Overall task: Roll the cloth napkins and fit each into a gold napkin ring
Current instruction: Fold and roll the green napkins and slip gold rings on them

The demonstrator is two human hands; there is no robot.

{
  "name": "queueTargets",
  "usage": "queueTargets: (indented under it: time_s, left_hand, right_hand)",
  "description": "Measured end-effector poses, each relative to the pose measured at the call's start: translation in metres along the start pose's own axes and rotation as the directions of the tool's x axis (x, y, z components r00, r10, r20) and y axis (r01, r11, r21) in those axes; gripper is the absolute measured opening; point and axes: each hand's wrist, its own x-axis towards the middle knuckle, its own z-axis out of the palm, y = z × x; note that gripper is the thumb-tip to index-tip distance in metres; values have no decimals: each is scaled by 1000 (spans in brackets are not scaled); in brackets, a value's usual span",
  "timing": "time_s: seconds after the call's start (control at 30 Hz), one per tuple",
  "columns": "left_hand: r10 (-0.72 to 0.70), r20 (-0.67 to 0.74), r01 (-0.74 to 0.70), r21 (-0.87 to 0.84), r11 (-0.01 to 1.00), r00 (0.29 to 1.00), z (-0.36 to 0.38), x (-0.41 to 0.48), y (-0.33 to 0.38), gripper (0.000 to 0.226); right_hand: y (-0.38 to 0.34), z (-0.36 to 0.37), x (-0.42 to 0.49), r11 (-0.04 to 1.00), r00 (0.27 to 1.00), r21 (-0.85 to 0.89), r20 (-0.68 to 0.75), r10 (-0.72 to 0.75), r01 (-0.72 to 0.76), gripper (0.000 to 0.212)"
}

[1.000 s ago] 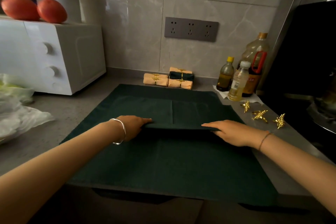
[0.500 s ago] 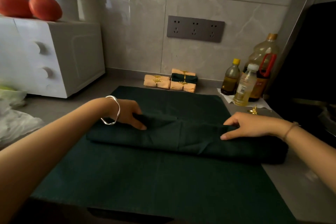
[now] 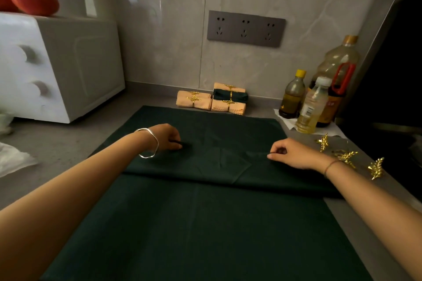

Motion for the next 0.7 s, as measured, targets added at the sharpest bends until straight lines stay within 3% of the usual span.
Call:
queueTargets:
  time_s: [0.13, 0.2, 0.3, 0.4, 0.57, 0.7]
  left_hand:
    - [-63, -64, 64, -2, 998, 996, 7, 2, 1, 22]
    - [-89, -133, 100, 79, 992, 987, 12, -1, 9, 28]
    - [27, -231, 22, 206, 978, 973, 27, -5, 35, 42]
    - [162, -133, -147, 119, 982, 978, 48, -10, 72, 48]
    - [50, -29, -46, 140, 989, 998, 76, -6, 90, 58]
    - [56, -68, -43, 180, 983, 996, 85, -6, 88, 57]
  right_hand:
    - [0, 4, 4, 1000, 999, -27, -53, 9, -11, 10]
    - [1, 6, 5, 999, 998, -40, -68, 11, -13, 9]
    - [0, 9, 6, 998, 997, -49, -65, 31, -35, 6]
    - [-4, 10, 5, 997, 995, -59, -82, 52, -57, 5]
    - [-12, 13, 0, 993, 989, -71, -117, 88, -97, 9]
    - [-36, 24, -2, 997, 983, 0, -172, 70, -71, 40]
